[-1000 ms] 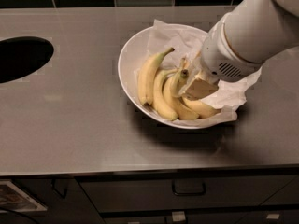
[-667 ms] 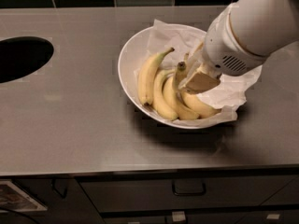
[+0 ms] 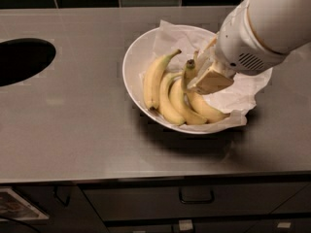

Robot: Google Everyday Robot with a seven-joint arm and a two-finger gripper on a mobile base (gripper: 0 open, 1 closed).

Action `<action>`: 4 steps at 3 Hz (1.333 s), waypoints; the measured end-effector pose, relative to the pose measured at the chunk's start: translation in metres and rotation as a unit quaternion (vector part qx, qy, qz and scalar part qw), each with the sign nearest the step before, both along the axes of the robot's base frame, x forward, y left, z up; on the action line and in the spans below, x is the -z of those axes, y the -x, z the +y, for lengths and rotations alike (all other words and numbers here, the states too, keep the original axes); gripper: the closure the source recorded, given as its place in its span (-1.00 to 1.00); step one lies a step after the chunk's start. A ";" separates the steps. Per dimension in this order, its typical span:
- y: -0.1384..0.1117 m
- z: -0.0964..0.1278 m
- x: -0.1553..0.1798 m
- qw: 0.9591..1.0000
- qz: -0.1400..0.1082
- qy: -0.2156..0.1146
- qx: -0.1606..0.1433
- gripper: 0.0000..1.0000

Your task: Pick banana from white bowl

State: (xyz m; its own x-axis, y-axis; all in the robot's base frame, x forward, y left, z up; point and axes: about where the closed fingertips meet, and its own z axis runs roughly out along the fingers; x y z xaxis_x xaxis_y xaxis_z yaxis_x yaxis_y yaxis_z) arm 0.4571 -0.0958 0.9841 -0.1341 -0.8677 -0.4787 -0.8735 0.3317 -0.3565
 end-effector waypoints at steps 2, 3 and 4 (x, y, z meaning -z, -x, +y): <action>0.006 -0.014 -0.011 0.997 0.006 -0.068 -0.045 1.00; 0.012 -0.016 -0.023 0.992 0.003 -0.102 -0.077 1.00; 0.012 -0.016 -0.023 0.992 0.002 -0.103 -0.078 1.00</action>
Offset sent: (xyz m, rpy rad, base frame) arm -0.0092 -0.0200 0.0153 0.2222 0.0257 0.1509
